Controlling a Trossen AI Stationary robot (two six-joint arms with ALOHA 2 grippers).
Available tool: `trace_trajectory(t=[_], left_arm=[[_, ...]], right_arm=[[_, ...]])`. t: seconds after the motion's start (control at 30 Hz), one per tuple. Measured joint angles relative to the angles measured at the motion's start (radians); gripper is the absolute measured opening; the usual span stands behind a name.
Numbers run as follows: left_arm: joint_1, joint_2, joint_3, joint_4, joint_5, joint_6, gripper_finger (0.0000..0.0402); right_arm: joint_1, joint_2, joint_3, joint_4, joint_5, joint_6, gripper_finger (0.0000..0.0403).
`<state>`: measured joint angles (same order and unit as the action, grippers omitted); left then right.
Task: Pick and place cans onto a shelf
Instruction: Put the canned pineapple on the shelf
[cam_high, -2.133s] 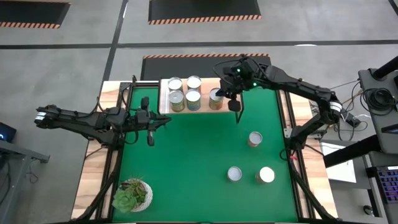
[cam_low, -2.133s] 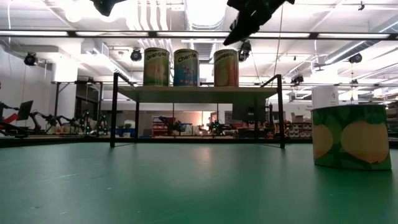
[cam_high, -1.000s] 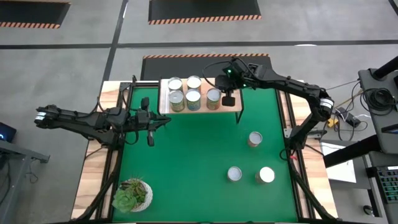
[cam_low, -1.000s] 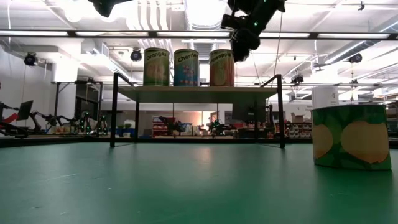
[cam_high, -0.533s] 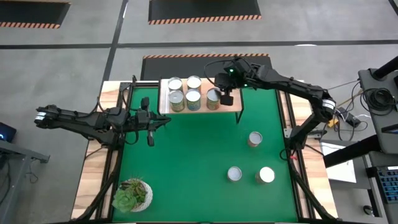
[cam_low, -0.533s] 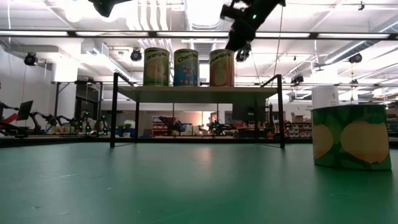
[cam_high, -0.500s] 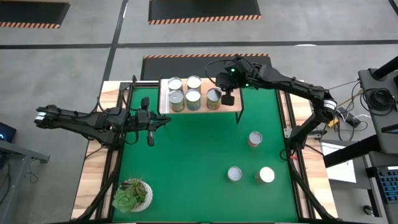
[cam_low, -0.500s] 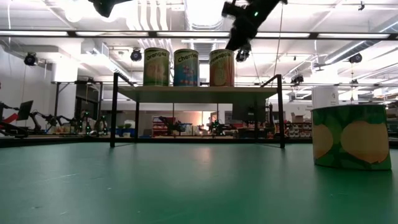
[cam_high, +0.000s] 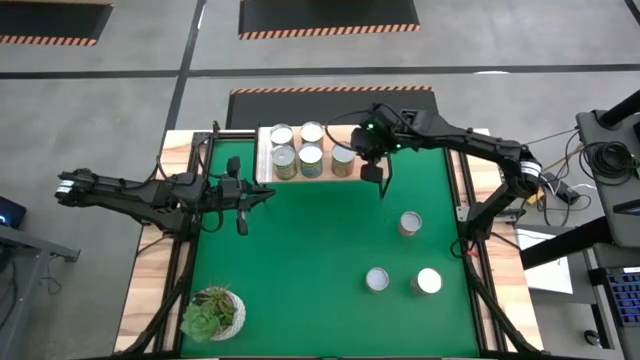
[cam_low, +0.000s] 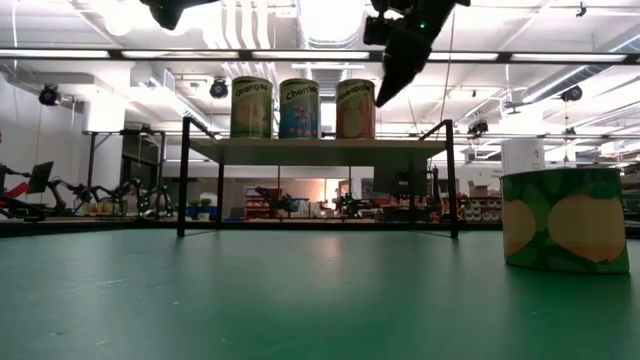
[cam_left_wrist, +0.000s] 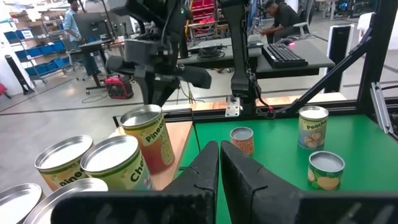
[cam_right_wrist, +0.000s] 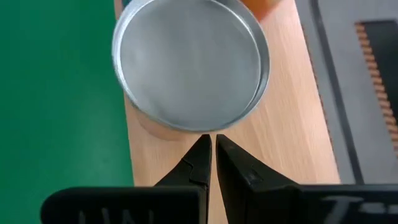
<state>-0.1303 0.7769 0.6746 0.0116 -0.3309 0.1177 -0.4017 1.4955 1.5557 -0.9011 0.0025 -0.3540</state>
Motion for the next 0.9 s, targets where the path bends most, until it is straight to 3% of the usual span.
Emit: trace_trajectory(t=[0.9], left_arm=[[0.000,0.000,0.000,0.003,0.000,0.000,0.0000]], right_arm=[[0.032,0.012,0.004,0.099,0.024,-0.051,0.0012]])
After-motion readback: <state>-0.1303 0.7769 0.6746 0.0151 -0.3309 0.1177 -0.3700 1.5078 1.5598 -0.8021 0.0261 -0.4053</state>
